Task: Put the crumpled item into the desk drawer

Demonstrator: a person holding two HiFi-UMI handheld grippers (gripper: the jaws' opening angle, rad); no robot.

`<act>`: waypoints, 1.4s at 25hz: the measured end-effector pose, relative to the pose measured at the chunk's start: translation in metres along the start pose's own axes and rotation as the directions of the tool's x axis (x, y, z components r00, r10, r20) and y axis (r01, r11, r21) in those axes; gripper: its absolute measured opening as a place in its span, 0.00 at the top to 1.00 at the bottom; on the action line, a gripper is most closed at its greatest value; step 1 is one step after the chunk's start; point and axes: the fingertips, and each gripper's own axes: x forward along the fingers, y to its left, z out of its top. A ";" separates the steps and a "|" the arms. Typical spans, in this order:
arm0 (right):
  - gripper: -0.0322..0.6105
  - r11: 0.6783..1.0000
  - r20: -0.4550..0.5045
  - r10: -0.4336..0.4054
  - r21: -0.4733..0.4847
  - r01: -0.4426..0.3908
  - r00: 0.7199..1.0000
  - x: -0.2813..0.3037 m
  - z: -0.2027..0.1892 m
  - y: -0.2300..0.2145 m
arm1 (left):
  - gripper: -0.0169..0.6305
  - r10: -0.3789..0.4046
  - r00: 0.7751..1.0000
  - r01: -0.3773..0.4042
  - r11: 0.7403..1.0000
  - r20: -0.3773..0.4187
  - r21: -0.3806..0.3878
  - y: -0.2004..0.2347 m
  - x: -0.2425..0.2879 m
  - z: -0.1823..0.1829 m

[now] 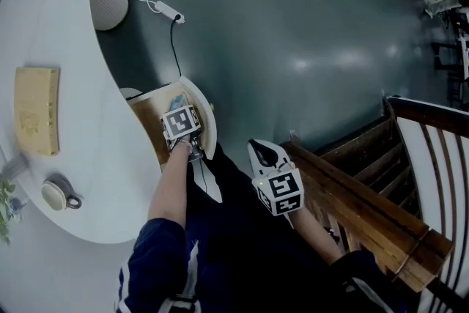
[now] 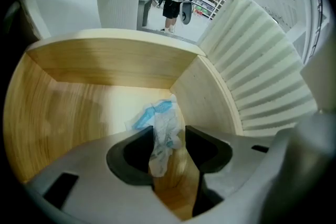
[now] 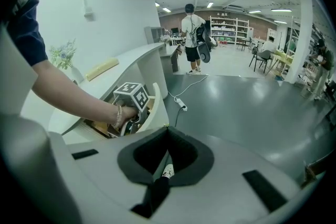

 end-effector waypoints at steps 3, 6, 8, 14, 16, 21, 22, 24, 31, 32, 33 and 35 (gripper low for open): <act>0.94 1.000 -0.010 0.013 -0.013 -0.013 1.000 0.001 0.000 0.003 | 0.68 0.042 0.999 -0.042 0.999 0.013 0.019 0.003 -0.011 0.005; 0.94 1.000 0.004 0.011 -0.021 -0.010 1.000 0.000 0.006 0.007 | 0.67 0.028 0.999 -0.028 1.000 0.019 -0.003 -0.003 -0.027 0.006; 0.94 1.000 0.025 0.013 -0.022 -0.012 1.000 -0.001 0.012 0.012 | 0.67 0.000 1.000 0.000 1.000 0.019 0.012 -0.011 -0.038 0.006; 0.94 1.000 0.085 0.007 -0.014 -0.006 0.996 -0.014 0.022 0.024 | 0.67 -0.054 0.996 0.052 0.998 0.067 0.026 -0.027 -0.076 0.012; 0.94 1.000 0.105 0.000 -0.005 0.001 0.994 -0.019 0.024 0.025 | 0.67 -0.091 0.992 0.089 0.996 0.093 0.017 -0.035 -0.092 0.018; 0.94 1.000 0.151 -0.022 0.004 0.022 0.988 -0.029 0.032 0.026 | 0.67 -0.140 0.974 0.122 0.987 0.177 0.106 -0.052 -0.133 0.037; 0.94 1.000 0.158 -0.029 0.001 0.029 0.987 -0.032 0.034 0.025 | 0.67 -0.148 0.972 0.124 0.983 0.183 0.133 -0.055 -0.140 0.038; 0.94 0.999 0.177 -0.044 0.000 0.045 0.983 -0.037 0.037 0.023 | 0.67 -0.166 0.965 0.132 0.976 0.202 0.175 -0.061 -0.156 0.040; 0.94 0.998 0.244 -0.066 0.020 0.063 0.968 -0.050 0.050 0.024 | 0.67 -0.249 0.919 0.156 0.942 0.307 0.297 -0.079 -0.216 0.037; 0.94 0.998 0.253 -0.068 0.020 0.065 0.965 -0.052 0.052 0.024 | 0.67 -0.261 0.911 0.158 0.936 0.318 0.315 -0.082 -0.224 0.036; 0.94 0.998 0.262 -0.068 0.017 0.066 0.963 -0.053 0.055 0.025 | 0.67 -0.273 0.903 0.160 0.930 0.331 0.330 -0.084 -0.232 0.034; 0.94 0.998 0.282 -0.063 0.004 0.065 0.957 -0.055 0.061 0.030 | 0.67 -0.294 0.886 0.163 0.921 0.358 0.355 -0.086 -0.249 0.032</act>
